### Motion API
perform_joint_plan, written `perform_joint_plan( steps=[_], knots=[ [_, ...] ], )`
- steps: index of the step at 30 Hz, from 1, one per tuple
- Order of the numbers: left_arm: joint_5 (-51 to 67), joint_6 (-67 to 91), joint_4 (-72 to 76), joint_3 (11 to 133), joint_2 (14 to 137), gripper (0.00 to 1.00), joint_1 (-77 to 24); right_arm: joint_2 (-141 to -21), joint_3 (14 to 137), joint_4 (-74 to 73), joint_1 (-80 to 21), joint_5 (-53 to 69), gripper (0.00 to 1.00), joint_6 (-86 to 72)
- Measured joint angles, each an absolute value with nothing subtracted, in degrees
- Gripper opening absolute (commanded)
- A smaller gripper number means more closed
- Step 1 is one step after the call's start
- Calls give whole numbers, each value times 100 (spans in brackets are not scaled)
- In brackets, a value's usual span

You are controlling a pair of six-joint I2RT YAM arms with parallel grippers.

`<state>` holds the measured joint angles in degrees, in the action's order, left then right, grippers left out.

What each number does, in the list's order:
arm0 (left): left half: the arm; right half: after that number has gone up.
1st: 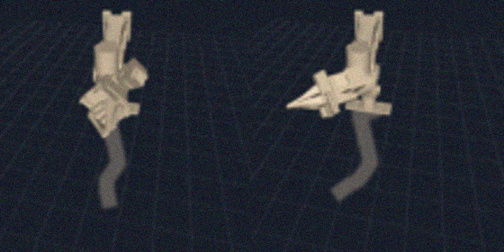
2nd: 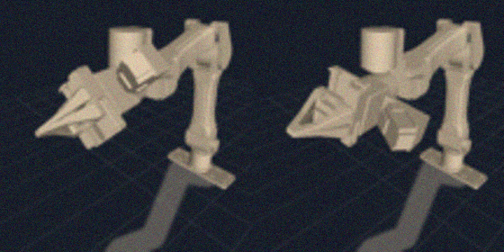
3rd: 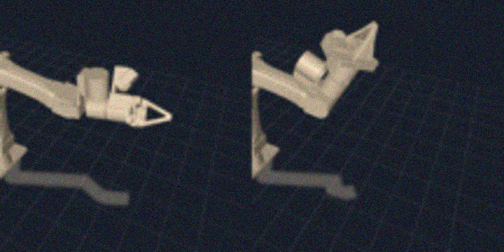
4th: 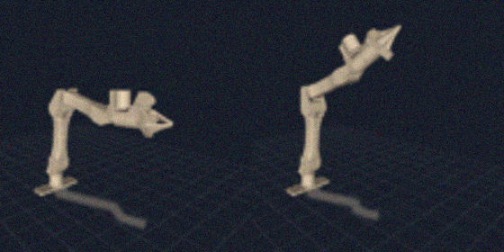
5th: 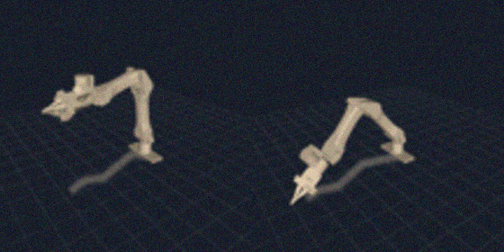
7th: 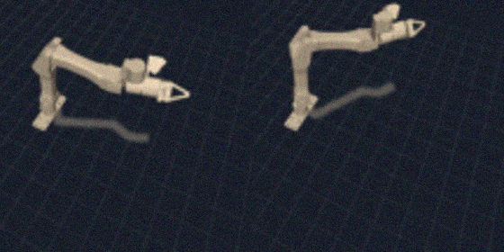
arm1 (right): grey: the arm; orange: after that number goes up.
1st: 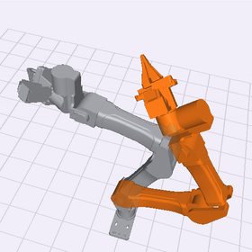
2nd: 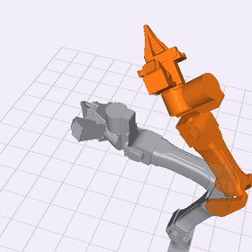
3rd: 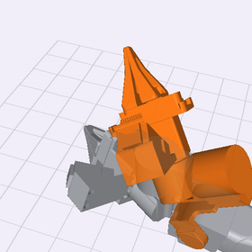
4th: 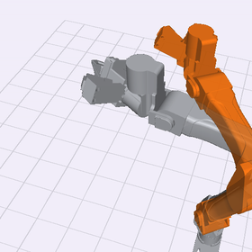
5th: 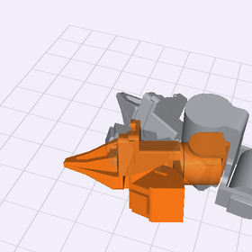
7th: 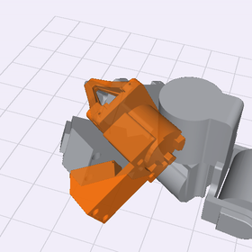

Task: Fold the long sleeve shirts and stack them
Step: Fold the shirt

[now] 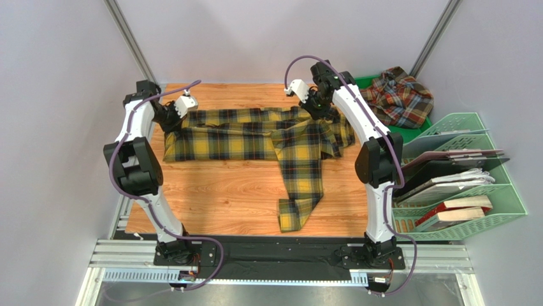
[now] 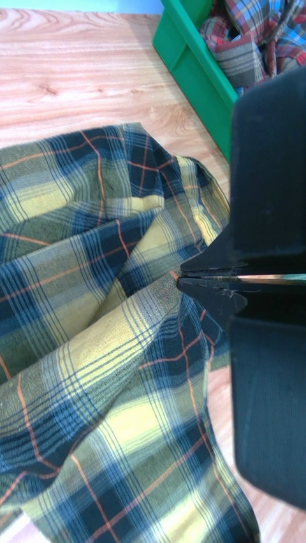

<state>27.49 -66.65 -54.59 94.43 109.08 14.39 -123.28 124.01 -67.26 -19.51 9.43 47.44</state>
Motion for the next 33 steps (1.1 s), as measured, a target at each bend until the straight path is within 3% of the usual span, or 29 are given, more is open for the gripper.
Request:
perform_joint_plan(
  steps=[18,19,20,21,23,24,28,31,33],
  knots=[
    [2449,-6626,-5411,9937,11644,0,1356,-13067,12750,-6342,-1931,690,0,4899],
    [2434,-6628,-5411,9950,11662,2,1350,-13091,12759,-6324,-1931,690,4,4897],
    [2408,-6628,-5408,9950,11675,6,1345,-13109,12759,-6307,-1931,690,22,4897],
    [2381,-6628,-5411,9950,11688,17,1339,-13122,12759,-6311,-1931,690,33,4893],
    [2298,-6602,-5406,9953,11736,28,1330,-13141,12785,-6335,-1929,644,56,4829],
    [2217,-6547,-5400,9959,11769,36,1326,-13163,12849,-6383,-1922,635,61,4779],
    [2069,-6298,-5380,9961,11817,49,1345,-13264,13358,-6807,-1741,919,66,4375],
    [2093,-6051,-5360,9937,11754,58,1391,-12971,13150,-7026,-1389,1400,65,3997],
    [2147,-5887,-5336,9824,11618,59,1422,-12562,12540,-7122,-1098,1697,58,3754]
  ],
)
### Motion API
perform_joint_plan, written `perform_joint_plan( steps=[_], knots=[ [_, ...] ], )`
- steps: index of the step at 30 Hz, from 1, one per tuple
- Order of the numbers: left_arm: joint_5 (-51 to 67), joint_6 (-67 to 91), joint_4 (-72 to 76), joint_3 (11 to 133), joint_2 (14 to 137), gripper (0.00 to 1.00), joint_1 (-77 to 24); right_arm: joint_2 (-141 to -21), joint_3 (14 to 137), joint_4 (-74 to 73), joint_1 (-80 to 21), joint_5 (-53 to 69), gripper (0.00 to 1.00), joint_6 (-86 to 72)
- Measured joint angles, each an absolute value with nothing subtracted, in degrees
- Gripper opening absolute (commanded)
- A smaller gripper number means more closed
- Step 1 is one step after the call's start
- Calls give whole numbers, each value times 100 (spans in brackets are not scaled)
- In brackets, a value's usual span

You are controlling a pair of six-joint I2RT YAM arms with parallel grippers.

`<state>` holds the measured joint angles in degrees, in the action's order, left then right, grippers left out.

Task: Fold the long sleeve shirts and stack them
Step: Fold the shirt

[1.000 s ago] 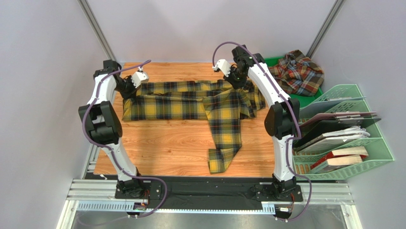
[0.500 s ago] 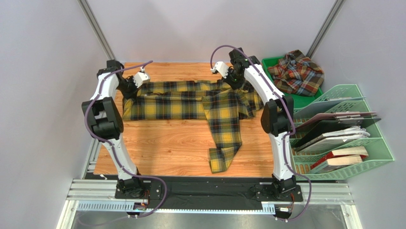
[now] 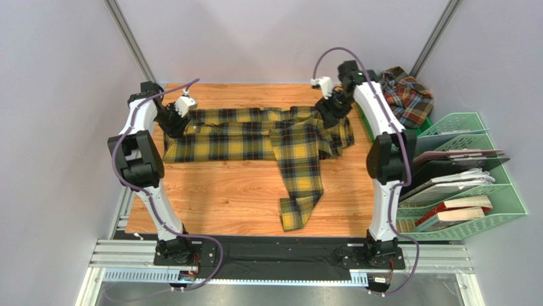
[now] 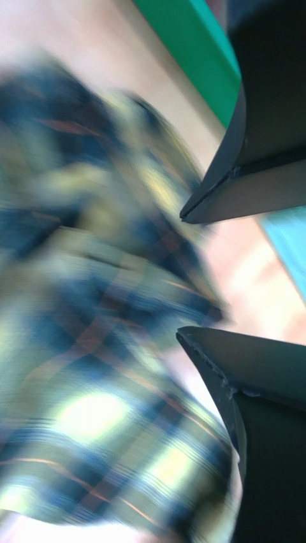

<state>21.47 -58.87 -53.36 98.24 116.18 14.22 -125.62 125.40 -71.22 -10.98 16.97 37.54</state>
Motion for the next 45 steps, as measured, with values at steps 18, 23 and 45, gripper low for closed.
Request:
perform_joint_plan(
  steps=[18,23,45],
  knots=[
    [2250,-4906,-5505,9242,11190,60,1433,-12409,10763,-7299,-550,2545,60,3006],
    [2163,-4772,-5498,9242,11393,55,1433,-12578,10698,-7244,-541,2462,21,3063],
    [1048,-4875,-5006,8720,11813,34,1409,-13334,10943,-7518,-449,1680,1,3074]
  ],
)
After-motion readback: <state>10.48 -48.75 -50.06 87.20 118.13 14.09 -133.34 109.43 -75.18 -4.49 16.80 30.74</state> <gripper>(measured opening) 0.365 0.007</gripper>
